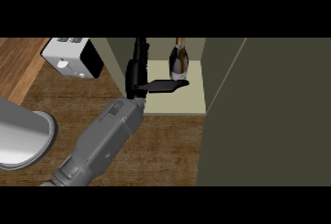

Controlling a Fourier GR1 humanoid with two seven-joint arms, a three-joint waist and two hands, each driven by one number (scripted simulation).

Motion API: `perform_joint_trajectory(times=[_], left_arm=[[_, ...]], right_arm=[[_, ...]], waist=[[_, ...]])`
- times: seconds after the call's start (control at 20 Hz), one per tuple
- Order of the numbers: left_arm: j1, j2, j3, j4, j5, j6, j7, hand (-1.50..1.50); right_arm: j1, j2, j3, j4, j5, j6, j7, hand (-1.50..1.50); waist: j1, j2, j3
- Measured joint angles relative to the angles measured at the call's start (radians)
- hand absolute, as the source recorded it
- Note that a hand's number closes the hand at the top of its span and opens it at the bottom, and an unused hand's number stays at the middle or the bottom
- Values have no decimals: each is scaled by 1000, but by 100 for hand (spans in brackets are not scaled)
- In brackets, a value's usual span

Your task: Pick up the wine, place it into the cabinet and close the cabinet

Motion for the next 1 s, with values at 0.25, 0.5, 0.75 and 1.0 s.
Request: perform_joint_trajectory(times=[0.25,0.5,0.75,1.0], left_arm=[[150,16,-66,-228,-19,26,58,-150],[323,42,-138,-459,-47,68,95,-150],[487,78,-216,-677,-93,125,119,-150],[641,111,-269,-832,-129,140,94,-150]], right_arm=[[3,-2,6,1,4,-5,-9,-150],[-20,-7,8,0,7,-16,7,-150],[-15,-12,34,-1,10,-18,4,-150],[0,-33,43,-5,10,-10,15,150]], waist=[[3,-1,0],[2,1,0],[-4,3,0],[-11,6,0]])
